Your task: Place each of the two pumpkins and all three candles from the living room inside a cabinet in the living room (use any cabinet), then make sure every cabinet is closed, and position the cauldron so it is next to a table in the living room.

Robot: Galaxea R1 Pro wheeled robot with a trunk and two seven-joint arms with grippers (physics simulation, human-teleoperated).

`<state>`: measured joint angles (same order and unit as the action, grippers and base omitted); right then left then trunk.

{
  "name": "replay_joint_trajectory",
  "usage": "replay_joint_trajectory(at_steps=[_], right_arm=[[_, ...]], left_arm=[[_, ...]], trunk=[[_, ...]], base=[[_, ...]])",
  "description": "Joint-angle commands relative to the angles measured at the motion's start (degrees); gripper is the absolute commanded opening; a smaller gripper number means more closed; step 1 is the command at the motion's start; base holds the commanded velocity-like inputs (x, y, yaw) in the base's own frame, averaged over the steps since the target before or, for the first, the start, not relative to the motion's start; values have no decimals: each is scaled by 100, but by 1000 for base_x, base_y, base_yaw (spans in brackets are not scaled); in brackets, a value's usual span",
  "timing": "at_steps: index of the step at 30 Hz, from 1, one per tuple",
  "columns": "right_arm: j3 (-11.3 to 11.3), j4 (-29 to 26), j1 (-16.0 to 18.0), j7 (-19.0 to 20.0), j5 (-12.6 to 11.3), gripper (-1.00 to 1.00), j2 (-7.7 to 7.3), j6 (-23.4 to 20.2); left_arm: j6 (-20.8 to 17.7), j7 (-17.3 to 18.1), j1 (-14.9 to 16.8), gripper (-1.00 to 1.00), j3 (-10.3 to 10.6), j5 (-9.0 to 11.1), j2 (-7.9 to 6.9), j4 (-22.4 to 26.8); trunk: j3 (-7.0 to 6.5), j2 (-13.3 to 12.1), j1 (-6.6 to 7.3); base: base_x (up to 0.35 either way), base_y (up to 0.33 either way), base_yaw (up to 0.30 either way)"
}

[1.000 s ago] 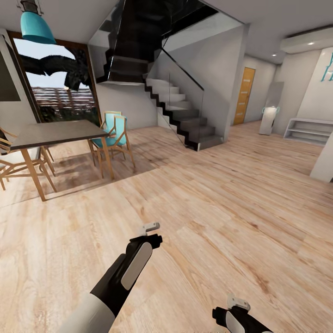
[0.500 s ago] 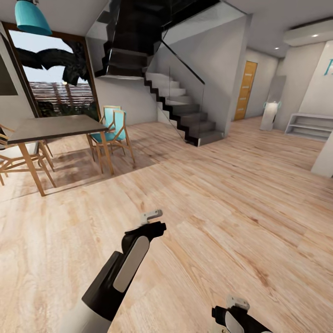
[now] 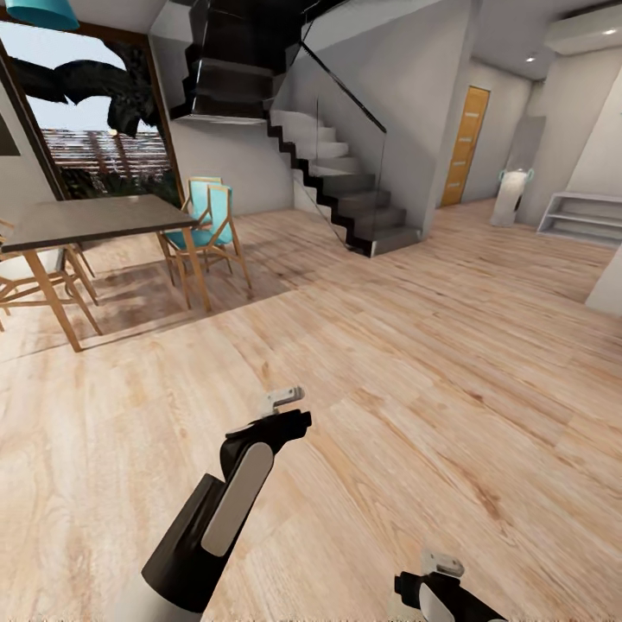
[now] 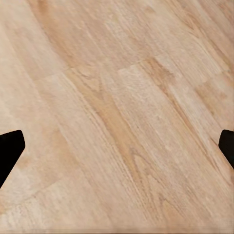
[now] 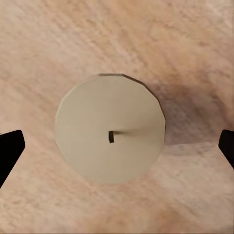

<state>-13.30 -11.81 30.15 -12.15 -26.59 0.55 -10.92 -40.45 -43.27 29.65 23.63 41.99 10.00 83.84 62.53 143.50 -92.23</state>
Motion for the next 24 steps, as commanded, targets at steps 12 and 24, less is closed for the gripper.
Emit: replay_joint_trajectory(at_steps=[12, 24], right_arm=[[-430, -14, 4, 141, -46, 100, 3, 172], [-541, -14, 5, 142, -57, 100, 0, 186]], left_arm=[[-32, -59, -11, 100, -8, 98, 0, 62], [-29, -59, -10, 100, -8, 98, 0, 54]], trunk=[[272, 19, -29], [538, 35, -60]], base=[[0, 0, 0], [0, 0, 0]])
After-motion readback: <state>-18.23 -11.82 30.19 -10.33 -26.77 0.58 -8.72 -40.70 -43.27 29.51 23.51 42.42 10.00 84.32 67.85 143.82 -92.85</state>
